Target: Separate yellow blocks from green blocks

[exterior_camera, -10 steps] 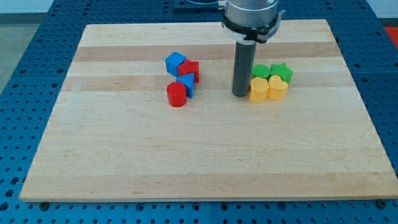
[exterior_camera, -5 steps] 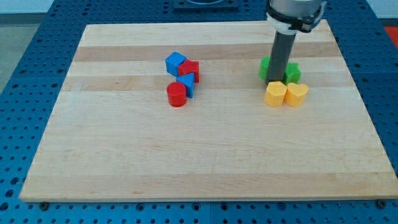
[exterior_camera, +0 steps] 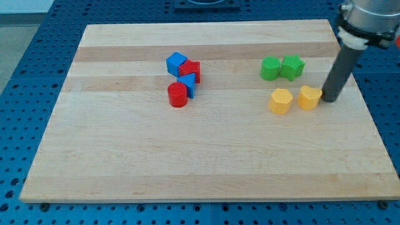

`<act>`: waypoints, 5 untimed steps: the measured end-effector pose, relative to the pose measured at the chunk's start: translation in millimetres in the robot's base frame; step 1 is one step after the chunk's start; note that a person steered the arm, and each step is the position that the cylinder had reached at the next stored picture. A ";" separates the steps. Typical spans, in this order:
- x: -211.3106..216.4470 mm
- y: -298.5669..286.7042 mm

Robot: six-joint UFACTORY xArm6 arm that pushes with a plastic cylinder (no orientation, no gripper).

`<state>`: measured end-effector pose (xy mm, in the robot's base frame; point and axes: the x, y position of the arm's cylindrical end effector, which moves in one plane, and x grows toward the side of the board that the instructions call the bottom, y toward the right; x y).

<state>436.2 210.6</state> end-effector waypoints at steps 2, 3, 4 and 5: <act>8.8 -89.7; -16.7 -134.2; -22.3 -207.9; -11.6 -190.2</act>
